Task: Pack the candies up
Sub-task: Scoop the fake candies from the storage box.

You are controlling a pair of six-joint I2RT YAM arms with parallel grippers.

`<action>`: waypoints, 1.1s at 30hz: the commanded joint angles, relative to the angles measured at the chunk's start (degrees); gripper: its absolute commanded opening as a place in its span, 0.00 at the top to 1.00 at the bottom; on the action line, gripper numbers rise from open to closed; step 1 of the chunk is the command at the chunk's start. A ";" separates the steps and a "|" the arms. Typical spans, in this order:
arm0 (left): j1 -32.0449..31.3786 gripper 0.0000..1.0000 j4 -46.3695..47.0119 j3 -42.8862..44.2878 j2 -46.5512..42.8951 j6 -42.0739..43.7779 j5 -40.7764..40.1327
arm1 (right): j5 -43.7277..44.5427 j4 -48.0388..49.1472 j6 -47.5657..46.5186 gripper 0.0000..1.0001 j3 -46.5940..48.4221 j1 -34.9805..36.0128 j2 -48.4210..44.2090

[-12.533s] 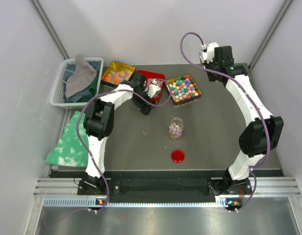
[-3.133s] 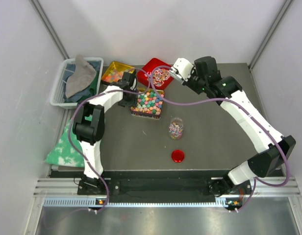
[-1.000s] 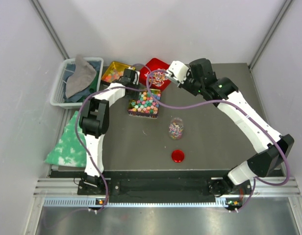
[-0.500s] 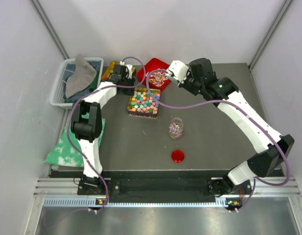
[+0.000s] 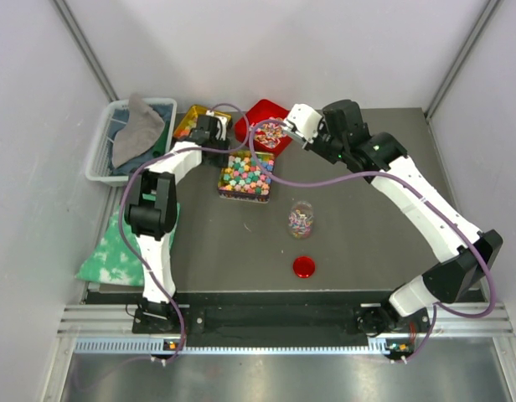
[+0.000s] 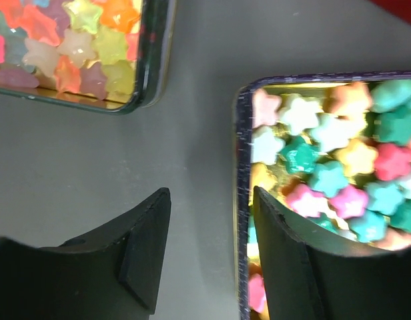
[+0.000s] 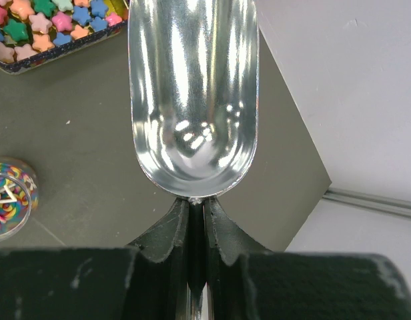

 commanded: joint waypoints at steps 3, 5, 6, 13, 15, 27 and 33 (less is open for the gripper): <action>0.19 0.45 1.20 0.63 1.00 1.93 -4.43 | 0.47 1.16 0.00 1.00 2.89 1.07 -0.96; 0.19 0.47 1.38 0.72 1.44 2.19 -5.13 | 0.38 1.16 0.00 1.00 2.97 1.25 -0.79; 0.19 0.47 1.47 0.64 1.61 2.28 -5.22 | 0.38 1.16 0.00 1.00 2.89 1.08 -0.79; -0.78 0.54 1.82 0.11 3.37 4.21 -6.71 | 0.46 1.16 0.00 1.00 3.15 1.78 -0.61; -1.31 0.57 2.26 -0.42 3.99 4.57 -7.15 | 0.47 0.98 0.00 1.00 3.24 1.78 -0.61; -2.54 1.00 0.42 2.39 5.66 5.71 -2.76 | 0.73 -0.94 -4.38 1.00 3.15 1.78 -0.52; -2.54 1.00 0.67 5.38 4.87 8.25 -3.11 | 0.38 -5.42 -11.32 1.00 3.24 2.30 0.44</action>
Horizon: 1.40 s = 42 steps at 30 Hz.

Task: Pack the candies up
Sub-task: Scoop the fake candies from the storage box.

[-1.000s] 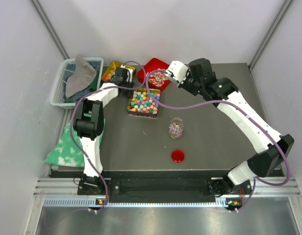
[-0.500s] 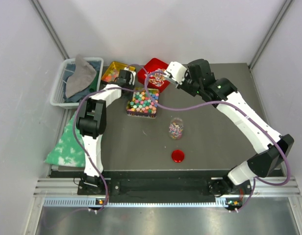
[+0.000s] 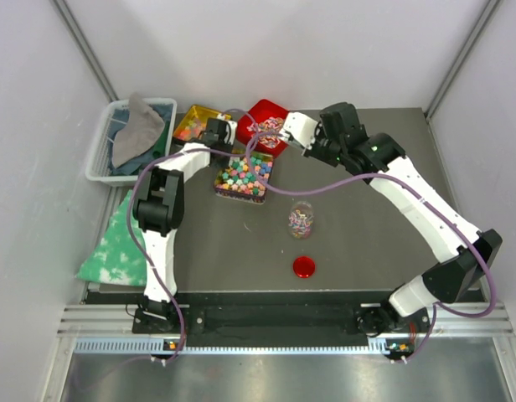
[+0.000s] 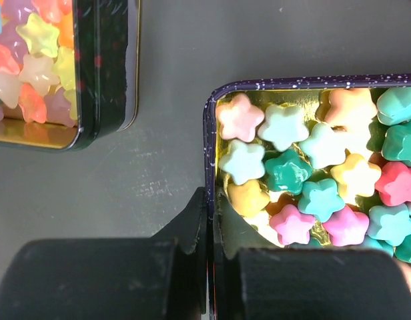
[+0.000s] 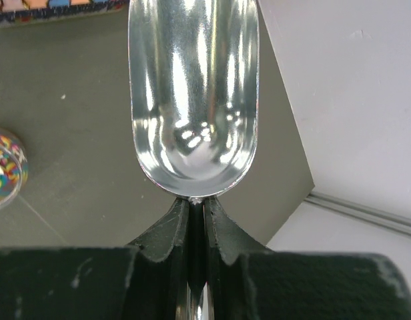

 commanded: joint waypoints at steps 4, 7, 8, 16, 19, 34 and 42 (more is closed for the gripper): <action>-0.11 1.00 0.46 8.65 -0.73 6.67 0.30 | 5.87 -2.14 -14.73 1.00 -0.28 5.65 -0.19; -0.11 1.00 0.73 13.04 -1.35 9.13 1.09 | 9.48 -0.99 -19.76 1.00 -1.44 8.56 0.33; -0.11 1.00 0.29 14.36 -1.26 10.01 1.53 | 10.02 -1.07 -21.07 1.00 -1.27 9.27 0.68; -1.25 1.00 -2.79 19.30 -2.75 15.38 4.94 | 20.21 5.25 -32.23 1.00 -6.36 13.58 5.60; -1.87 1.00 -2.18 17.11 -4.16 17.13 5.92 | 22.94 9.20 -37.07 1.00 -6.98 14.11 7.53; -6.52 1.00 -3.31 10.42 -7.76 23.81 8.65 | 26.90 20.89 -52.98 1.00 -4.52 14.20 18.96; -7.67 1.00 -4.19 8.23 -9.52 25.84 8.91 | 27.60 23.00 -58.70 1.00 -3.90 14.11 23.97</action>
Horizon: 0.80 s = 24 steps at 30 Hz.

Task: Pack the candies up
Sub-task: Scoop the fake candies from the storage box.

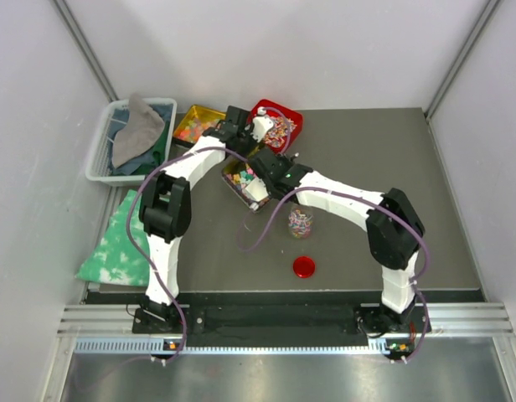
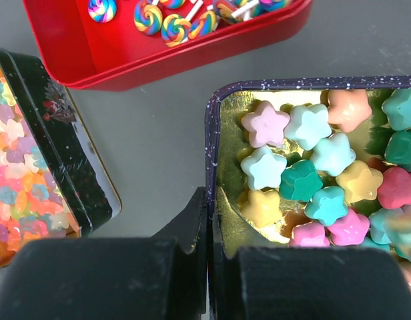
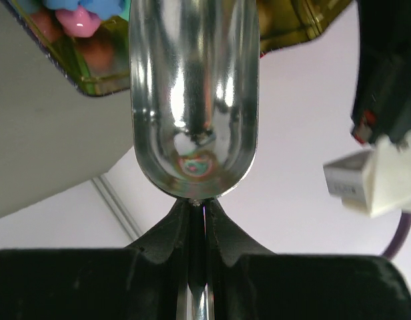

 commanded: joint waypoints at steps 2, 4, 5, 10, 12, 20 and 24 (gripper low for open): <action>-0.17 1.00 1.66 -1.78 -7.86 2.08 2.12 | 2.38 5.52 -5.79 1.00 2.76 0.38 2.27; -0.17 1.00 1.14 -2.31 -8.30 3.13 2.03 | 3.44 7.72 -8.41 1.00 2.06 0.21 2.36; -0.17 1.00 1.05 -2.75 -8.48 3.31 1.85 | 3.87 8.34 -9.13 1.00 1.54 -0.05 2.28; -0.17 1.00 0.61 -4.07 -9.71 4.81 2.03 | 4.58 10.01 -11.76 1.00 0.22 -0.93 2.36; -0.17 1.00 0.52 -4.34 -9.97 5.16 1.85 | 4.67 11.32 -12.82 1.00 -1.71 -0.85 2.19; -0.17 1.00 1.13 -5.04 -9.89 5.16 1.06 | -0.07 1.95 -9.40 1.00 -4.18 1.17 -0.27; -0.17 1.00 0.87 -4.25 -9.01 4.29 0.97 | -3.06 -5.62 -4.49 1.00 -2.16 2.49 -0.71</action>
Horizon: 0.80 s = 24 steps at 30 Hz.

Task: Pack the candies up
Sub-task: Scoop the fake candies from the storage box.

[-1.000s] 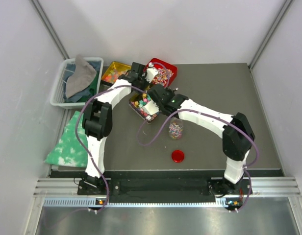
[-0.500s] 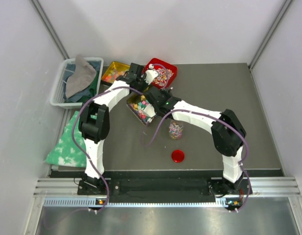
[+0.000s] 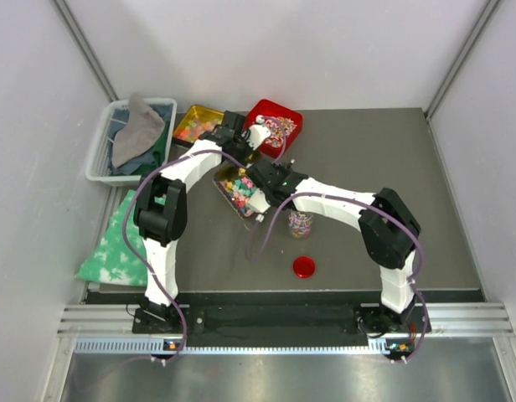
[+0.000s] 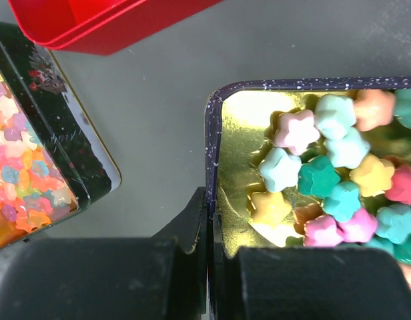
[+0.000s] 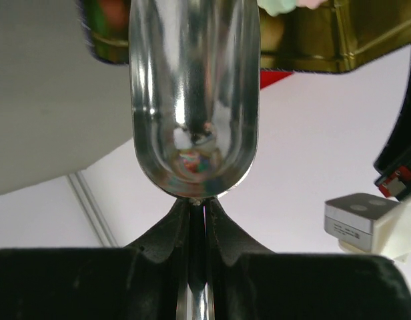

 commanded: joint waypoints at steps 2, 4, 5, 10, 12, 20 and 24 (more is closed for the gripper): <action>-0.28 1.00 1.75 2.13 -4.86 -1.40 2.26 | -3.40 -7.45 5.28 1.00 0.38 2.14 -3.27; -0.28 1.00 1.48 2.74 -4.77 -2.10 2.53 | -2.08 -4.46 5.37 1.00 -1.03 2.49 -2.92; -0.28 1.00 1.13 3.18 -4.50 -2.37 2.62 | -0.33 -3.06 5.37 1.00 -1.65 3.02 -1.87; -0.28 1.00 0.25 4.24 -4.50 -3.25 2.44 | -2.86 -6.55 10.01 1.00 1.85 5.04 -0.46; -0.28 1.00 -0.01 4.24 -4.59 -3.42 2.27 | -5.05 -11.18 12.56 1.00 4.22 5.31 1.03; -0.28 1.00 -0.19 3.45 -4.59 -4.48 2.62 | -15.26 -24.49 28.74 1.00 17.07 5.48 6.40; -0.28 1.00 -0.19 3.63 -4.41 -4.92 2.70 | -15.61 -21.68 28.40 1.00 12.86 5.48 5.26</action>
